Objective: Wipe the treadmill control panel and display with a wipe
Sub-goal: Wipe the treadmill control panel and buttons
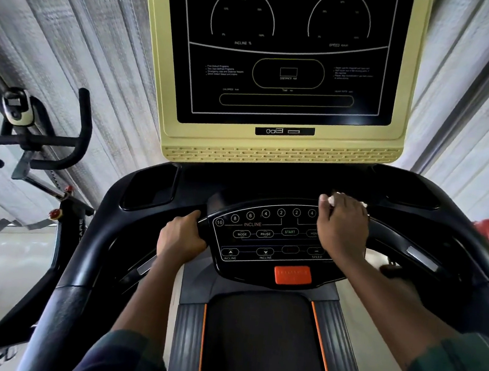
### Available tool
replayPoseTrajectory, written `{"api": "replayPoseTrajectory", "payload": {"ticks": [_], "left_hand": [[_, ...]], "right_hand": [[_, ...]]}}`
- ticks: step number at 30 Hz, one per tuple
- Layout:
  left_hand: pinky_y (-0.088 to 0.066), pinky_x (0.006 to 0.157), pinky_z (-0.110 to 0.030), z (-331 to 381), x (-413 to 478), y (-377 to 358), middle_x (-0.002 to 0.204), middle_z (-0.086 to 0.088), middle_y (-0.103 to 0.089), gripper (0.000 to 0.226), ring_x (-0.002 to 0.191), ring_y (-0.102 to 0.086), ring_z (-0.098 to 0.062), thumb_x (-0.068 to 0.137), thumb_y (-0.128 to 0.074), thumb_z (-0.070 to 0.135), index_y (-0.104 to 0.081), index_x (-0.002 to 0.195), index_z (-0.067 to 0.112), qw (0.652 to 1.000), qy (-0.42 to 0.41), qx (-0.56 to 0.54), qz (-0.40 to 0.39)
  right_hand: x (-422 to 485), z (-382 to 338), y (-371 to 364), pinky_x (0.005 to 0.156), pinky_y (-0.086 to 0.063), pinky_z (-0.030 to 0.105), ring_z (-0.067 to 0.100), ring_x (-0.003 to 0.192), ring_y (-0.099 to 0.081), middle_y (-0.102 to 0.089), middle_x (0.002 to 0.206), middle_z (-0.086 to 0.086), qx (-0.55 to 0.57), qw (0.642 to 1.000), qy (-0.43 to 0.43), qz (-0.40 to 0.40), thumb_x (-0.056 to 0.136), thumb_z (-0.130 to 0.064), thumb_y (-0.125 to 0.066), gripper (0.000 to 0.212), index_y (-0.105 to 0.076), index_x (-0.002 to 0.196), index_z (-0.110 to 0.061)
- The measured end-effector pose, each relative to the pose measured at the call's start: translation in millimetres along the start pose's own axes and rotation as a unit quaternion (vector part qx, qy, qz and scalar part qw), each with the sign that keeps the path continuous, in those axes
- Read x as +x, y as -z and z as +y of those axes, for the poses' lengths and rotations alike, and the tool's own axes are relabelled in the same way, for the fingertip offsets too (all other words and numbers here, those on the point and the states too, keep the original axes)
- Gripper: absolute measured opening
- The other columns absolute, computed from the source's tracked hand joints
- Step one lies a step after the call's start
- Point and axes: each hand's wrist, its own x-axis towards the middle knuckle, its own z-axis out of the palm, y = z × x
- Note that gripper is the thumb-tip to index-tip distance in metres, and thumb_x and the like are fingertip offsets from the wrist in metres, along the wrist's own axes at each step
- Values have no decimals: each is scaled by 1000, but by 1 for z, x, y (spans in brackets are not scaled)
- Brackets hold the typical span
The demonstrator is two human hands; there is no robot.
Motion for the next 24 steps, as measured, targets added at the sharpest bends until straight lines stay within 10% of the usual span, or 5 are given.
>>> {"api": "replayPoseTrajectory", "payload": {"ticks": [18, 24], "left_hand": [[-41, 54, -32, 0, -1, 3, 64, 3, -53, 31, 70, -61, -36, 65, -65, 38, -45, 83, 22, 1000, -6, -22, -11], [-46, 61, -35, -14, 12, 13, 72, 6, -59, 47, 70, -60, -24, 57, -72, 51, -44, 84, 25, 988, -46, -65, -131]], "right_hand": [[-14, -72, -6, 110, -39, 40, 25, 120, -58, -68, 122, 9, 50, 992, 103, -56, 106, -47, -34, 53, -64, 123, -7], [-16, -92, -7, 113, -36, 38, 22, 122, -58, -66, 127, 5, 42, 976, 198, -83, 106, -44, -27, 55, -59, 131, -8]]}}
